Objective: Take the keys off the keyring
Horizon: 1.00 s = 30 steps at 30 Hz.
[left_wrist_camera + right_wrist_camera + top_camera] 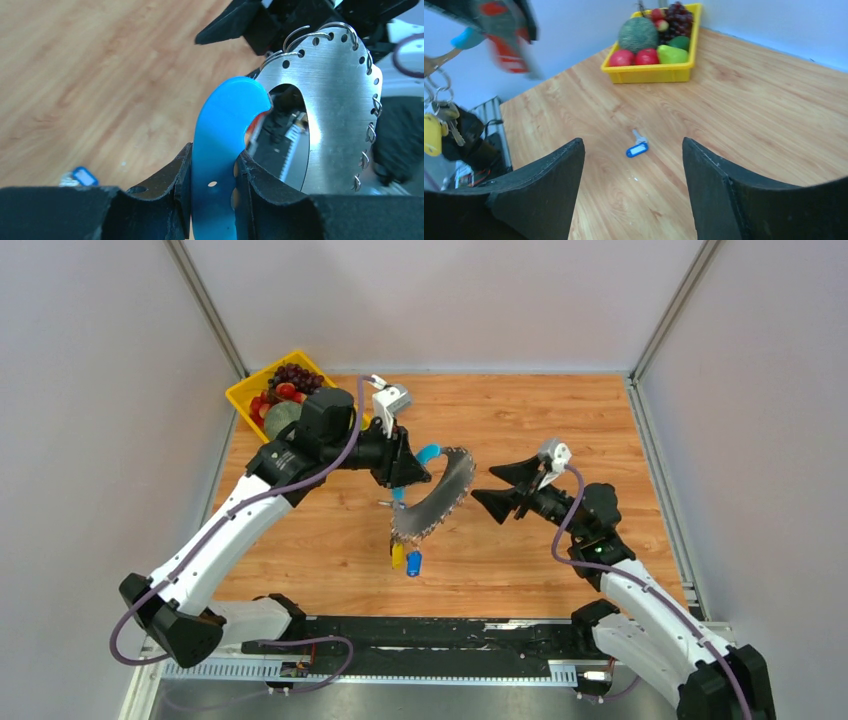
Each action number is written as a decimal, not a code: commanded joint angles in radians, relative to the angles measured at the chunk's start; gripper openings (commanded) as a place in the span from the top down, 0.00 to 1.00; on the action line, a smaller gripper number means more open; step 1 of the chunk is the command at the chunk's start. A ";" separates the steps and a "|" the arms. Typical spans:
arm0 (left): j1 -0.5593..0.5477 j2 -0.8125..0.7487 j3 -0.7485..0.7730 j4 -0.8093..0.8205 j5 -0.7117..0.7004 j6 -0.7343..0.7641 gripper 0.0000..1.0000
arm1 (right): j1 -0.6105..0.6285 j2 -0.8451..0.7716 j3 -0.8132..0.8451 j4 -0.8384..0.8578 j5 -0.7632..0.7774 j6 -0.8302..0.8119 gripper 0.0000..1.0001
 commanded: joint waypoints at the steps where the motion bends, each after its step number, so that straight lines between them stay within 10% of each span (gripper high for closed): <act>1: 0.022 0.079 0.078 -0.108 0.271 -0.156 1.00 | 0.143 0.006 0.013 0.133 0.074 -0.220 0.25; 30: 0.049 0.111 0.041 -0.051 0.424 -0.265 1.00 | 0.368 0.096 0.065 0.298 0.183 -0.319 0.34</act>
